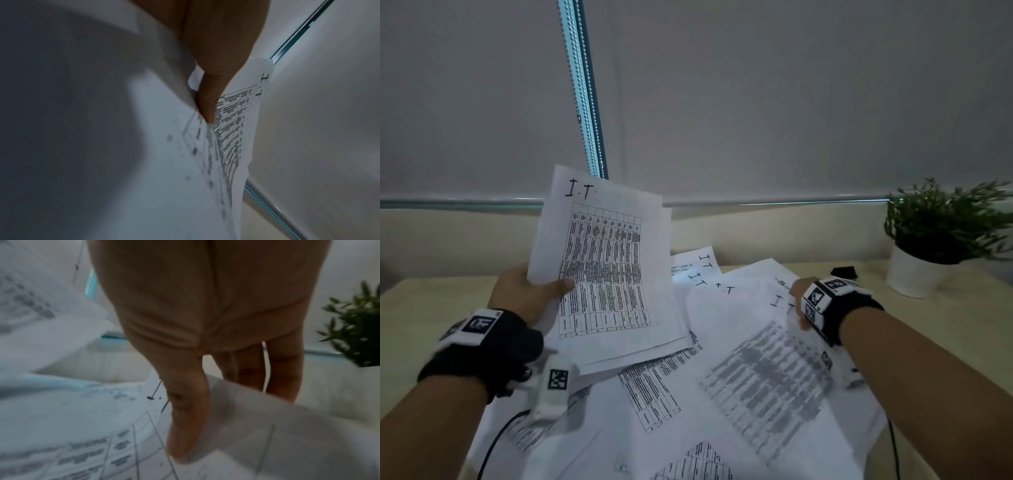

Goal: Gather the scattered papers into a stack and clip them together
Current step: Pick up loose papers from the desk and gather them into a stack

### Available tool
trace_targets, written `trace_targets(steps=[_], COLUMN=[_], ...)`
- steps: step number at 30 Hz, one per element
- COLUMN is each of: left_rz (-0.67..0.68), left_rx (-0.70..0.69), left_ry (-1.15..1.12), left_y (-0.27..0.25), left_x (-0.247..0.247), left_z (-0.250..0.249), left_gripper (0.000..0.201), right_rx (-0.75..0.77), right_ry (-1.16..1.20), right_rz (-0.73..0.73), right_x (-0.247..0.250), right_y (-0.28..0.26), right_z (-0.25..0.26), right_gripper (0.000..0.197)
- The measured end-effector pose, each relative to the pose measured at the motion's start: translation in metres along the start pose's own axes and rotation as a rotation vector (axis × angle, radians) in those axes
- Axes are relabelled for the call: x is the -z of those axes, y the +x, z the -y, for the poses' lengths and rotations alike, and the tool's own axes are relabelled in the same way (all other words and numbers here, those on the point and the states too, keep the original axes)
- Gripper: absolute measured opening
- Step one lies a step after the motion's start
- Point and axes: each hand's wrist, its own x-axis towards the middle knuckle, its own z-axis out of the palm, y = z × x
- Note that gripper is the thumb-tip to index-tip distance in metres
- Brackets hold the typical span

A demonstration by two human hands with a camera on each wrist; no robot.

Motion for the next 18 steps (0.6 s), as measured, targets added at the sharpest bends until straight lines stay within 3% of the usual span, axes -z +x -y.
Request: trace_targets(steps=[2, 7, 10, 15, 18], left_rz=[0.013, 0.043, 0.052, 0.076, 0.073], left_rx=[-0.001, -0.011, -0.036, -0.053, -0.057], left_ry=[0.006, 0.041, 0.051, 0.039, 0.034], left_y=[-0.001, -0.001, -0.001, -0.005, -0.005], left_x=[-0.004, -0.011, -0.014, -0.017, -0.016], left_z=[-0.001, -0.002, -0.005, -0.010, -0.011], left_gripper=[0.045, 0.047, 0.047, 0.044, 0.043], right_rx=[-0.059, -0.107, -0.093, -0.041, 0.013], right_ry=[0.024, 0.098, 0.076, 0.039, 0.068], right_rz=[0.036, -0.016, -0.073, -0.092, -0.100], right_x=[-0.008, -0.012, -0.004, 0.010, 0.027], right_y=[-0.006, -0.014, -0.018, -0.020, -0.026], right_z=[-0.013, -0.024, -0.030, -0.041, -0.049], right_gripper=[0.038, 0.036, 0.010, 0.009, 0.026])
